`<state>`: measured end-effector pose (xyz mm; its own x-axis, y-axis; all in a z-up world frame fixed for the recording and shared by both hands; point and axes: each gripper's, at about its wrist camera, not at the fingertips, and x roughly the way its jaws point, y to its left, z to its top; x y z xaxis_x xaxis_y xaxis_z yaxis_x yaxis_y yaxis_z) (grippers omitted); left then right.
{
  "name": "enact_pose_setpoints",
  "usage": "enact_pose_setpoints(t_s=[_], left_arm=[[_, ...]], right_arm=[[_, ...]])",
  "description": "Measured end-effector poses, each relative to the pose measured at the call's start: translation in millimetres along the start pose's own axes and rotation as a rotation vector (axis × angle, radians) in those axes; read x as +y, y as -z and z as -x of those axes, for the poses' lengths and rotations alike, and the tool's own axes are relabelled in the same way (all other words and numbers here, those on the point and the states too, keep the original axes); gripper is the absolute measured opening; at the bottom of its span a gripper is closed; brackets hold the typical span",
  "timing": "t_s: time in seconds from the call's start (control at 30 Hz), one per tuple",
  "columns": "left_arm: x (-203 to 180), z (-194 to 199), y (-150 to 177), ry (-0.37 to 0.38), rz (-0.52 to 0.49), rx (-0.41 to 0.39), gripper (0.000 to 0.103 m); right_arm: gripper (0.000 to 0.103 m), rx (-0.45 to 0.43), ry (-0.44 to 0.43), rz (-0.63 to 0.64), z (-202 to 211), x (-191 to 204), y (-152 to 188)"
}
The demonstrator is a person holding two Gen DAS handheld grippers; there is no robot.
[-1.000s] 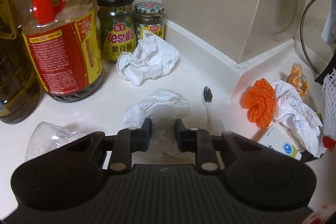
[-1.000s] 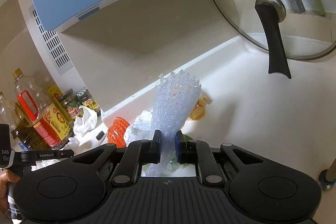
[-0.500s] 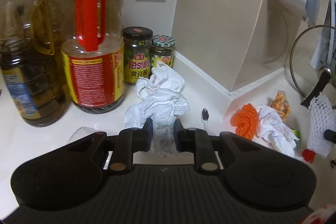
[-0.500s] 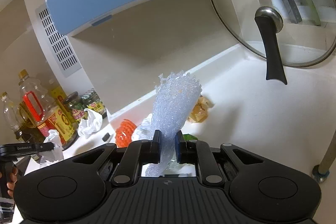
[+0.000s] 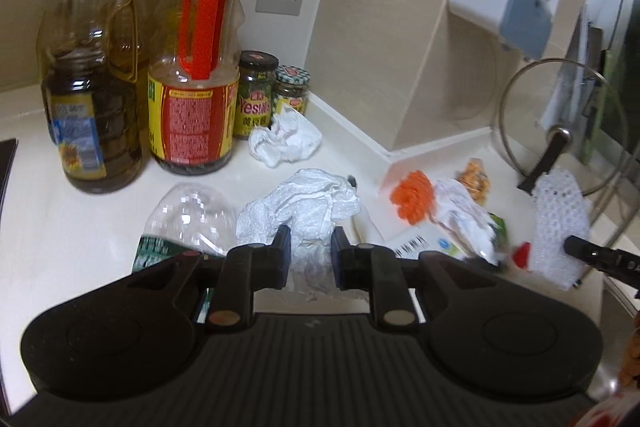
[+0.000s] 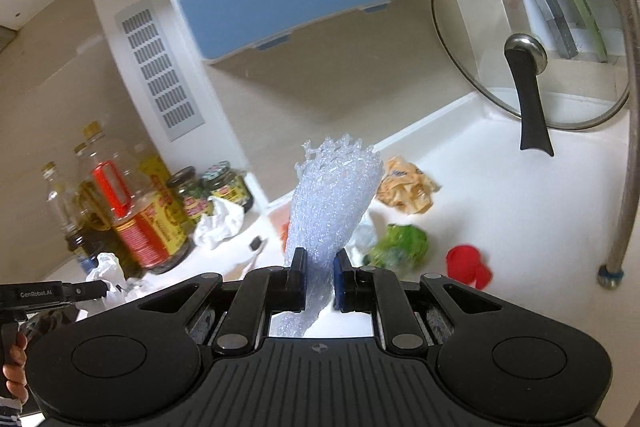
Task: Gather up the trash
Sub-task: 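Carry the tissue and foam sleeve down over the wastebasket with both tools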
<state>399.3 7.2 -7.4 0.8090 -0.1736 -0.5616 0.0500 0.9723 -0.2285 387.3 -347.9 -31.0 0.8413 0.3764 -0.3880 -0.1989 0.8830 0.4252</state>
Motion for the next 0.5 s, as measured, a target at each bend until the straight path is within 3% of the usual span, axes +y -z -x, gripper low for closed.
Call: enact_pose_setpoints(t_s=[0.5], left_arm=[[17.7, 95.5, 57.4, 0.090, -0.022, 0.018, 0.018]], right_arm=[[0.013, 0.000, -0.007, -0.010, 84.2, 75.9, 67.1]])
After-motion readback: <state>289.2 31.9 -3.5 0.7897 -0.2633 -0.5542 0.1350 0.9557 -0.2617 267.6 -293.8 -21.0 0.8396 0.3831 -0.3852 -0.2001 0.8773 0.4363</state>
